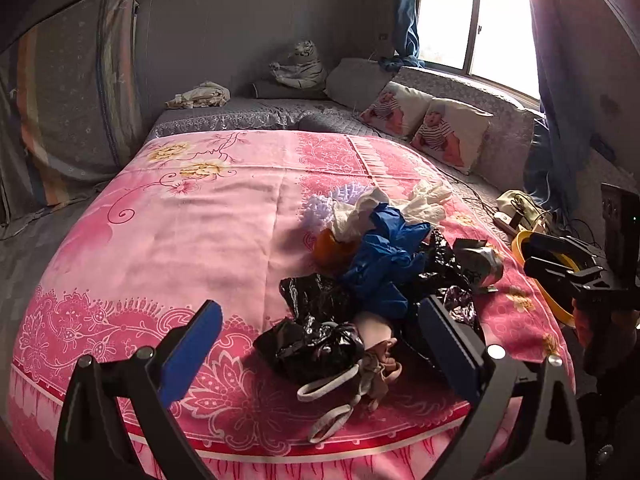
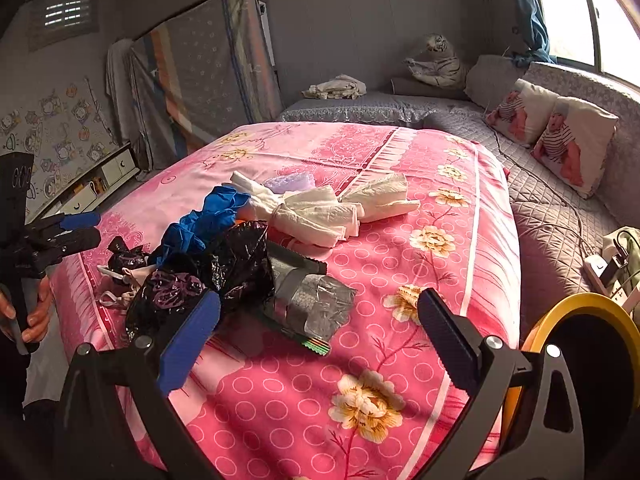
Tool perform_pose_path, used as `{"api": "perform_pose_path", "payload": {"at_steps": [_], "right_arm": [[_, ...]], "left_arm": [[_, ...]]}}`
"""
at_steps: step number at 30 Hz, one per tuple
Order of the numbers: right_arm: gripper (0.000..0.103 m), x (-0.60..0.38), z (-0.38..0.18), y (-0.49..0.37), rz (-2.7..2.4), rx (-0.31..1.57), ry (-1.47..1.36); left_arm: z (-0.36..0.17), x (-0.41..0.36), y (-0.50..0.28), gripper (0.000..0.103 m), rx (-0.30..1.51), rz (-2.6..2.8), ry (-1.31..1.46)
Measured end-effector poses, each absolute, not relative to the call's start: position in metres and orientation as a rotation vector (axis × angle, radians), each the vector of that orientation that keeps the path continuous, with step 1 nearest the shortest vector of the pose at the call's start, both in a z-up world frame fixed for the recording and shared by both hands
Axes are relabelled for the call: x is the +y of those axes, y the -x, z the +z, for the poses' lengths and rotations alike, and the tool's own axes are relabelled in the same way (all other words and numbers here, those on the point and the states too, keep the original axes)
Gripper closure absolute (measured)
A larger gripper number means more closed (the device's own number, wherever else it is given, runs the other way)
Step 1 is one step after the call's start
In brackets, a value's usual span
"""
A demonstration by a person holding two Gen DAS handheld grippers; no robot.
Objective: Collect trash
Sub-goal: 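Move both open tools back over the trash pile on the bed, then grasp the grey wet-wipe packet with the right tool while the left tool grasps a black bag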
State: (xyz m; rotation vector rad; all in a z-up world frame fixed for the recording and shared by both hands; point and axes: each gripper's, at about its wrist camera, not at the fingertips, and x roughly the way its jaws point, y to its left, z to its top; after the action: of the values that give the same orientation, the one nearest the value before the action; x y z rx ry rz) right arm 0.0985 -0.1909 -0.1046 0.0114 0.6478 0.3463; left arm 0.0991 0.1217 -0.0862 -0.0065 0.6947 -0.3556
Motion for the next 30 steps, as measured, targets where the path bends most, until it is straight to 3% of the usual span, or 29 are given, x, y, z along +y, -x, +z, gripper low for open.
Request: {"api": "perform_pose_path", "payload": {"at_steps": [23,30], "right_arm": [[0.009,-0.177,-0.123,-0.124,0.350,0.698,-0.004],[0.021,-0.181,-0.133,-0.138,0.338,0.747,-0.045]], "left_arm": [[-0.127,0.127,-0.144,0.008,0.801,-0.424,0.159],[-0.133,0.133,-0.151,0.013,0.814,-0.415,0.196]]}}
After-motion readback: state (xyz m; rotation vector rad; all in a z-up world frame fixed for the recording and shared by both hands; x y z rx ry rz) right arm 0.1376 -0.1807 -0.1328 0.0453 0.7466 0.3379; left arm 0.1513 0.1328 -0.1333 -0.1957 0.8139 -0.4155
